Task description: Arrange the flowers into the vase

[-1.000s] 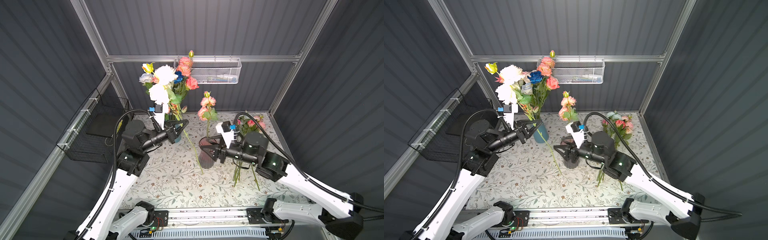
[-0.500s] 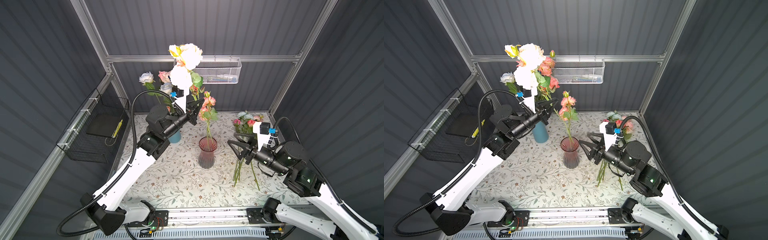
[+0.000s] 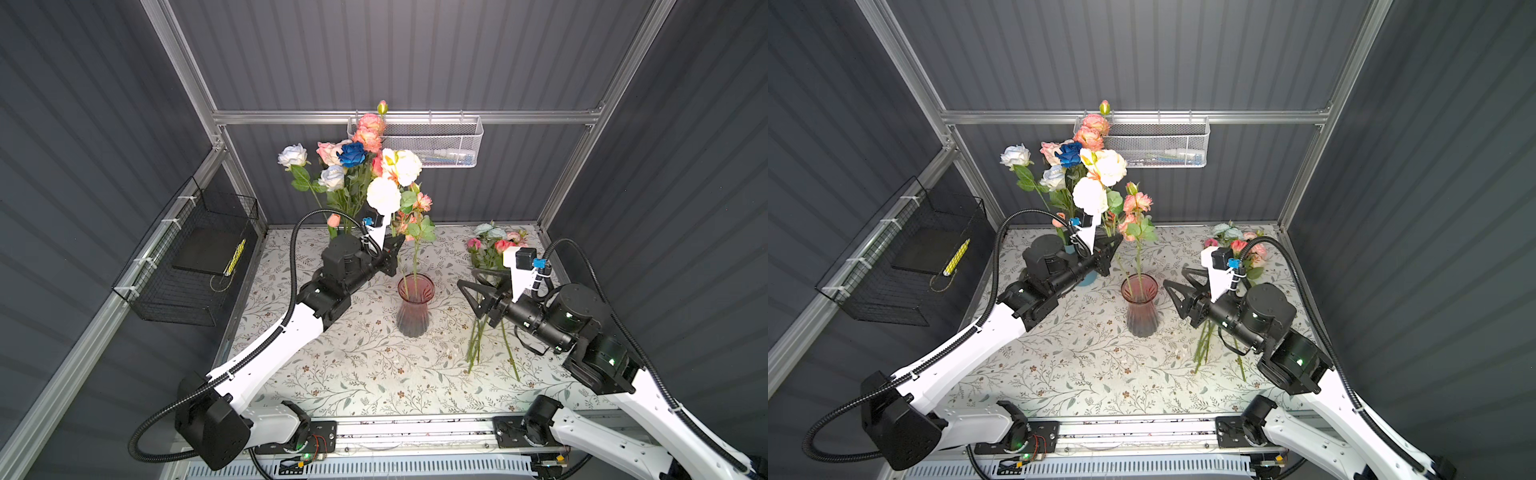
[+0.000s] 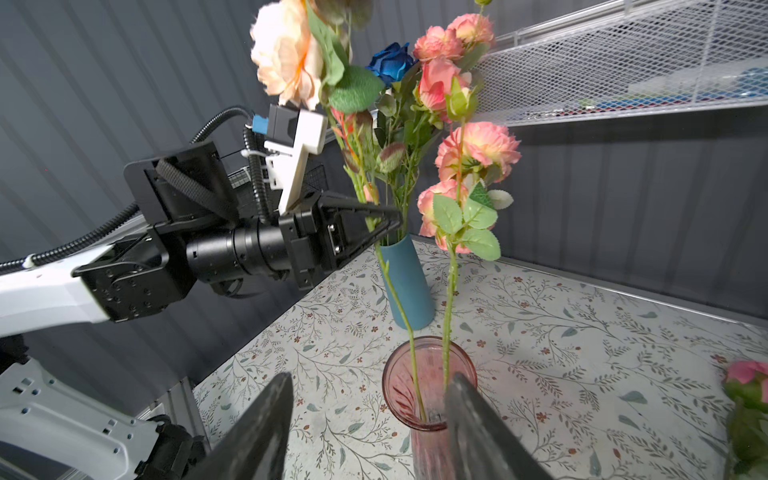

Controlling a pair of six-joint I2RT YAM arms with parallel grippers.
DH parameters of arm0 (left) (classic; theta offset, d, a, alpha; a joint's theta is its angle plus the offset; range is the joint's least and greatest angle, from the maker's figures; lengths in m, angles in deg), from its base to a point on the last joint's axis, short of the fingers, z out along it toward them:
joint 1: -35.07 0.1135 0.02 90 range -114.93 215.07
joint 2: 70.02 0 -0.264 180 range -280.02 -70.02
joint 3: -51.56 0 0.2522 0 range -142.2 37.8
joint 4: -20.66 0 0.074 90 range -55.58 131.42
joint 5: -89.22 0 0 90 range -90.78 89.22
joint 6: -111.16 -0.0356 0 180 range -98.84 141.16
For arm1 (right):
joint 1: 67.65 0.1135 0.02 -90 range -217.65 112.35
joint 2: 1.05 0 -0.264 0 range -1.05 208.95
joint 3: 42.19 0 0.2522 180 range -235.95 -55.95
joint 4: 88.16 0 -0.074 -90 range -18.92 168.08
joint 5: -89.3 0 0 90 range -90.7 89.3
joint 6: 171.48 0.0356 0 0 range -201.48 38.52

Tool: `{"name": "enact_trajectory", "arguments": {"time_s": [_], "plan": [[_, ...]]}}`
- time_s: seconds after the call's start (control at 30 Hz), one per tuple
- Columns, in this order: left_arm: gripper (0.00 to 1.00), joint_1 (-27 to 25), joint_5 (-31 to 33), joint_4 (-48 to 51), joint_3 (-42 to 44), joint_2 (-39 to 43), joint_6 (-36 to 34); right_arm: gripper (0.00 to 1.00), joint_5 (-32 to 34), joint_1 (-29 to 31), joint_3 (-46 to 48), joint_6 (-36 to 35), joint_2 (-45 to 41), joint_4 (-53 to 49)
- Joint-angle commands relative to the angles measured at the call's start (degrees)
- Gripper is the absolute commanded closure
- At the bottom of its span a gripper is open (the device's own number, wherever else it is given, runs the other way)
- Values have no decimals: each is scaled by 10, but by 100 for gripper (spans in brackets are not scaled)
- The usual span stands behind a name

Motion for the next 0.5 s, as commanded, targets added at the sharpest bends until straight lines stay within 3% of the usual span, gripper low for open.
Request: {"name": "enact_trajectory", "arguments": {"time_s": [0.0, 0.13, 0.23, 0.33, 0.47], "plan": [[83, -3, 25, -5, 12, 39, 32, 39, 13, -9, 11, 20, 6, 3], [49, -4, 32, 19, 15, 54, 47, 38, 28, -19, 12, 35, 11, -7], [32, -4, 38, 36, 14, 70, 57, 36, 45, -34, 15, 59, 20, -23], [18, -3, 42, 45, 15, 93, 67, 35, 38, -69, 24, 87, 37, -37], [11, -4, 42, 76, 3, 109, 79, 35, 11, -114, 47, 116, 59, -32]]}}
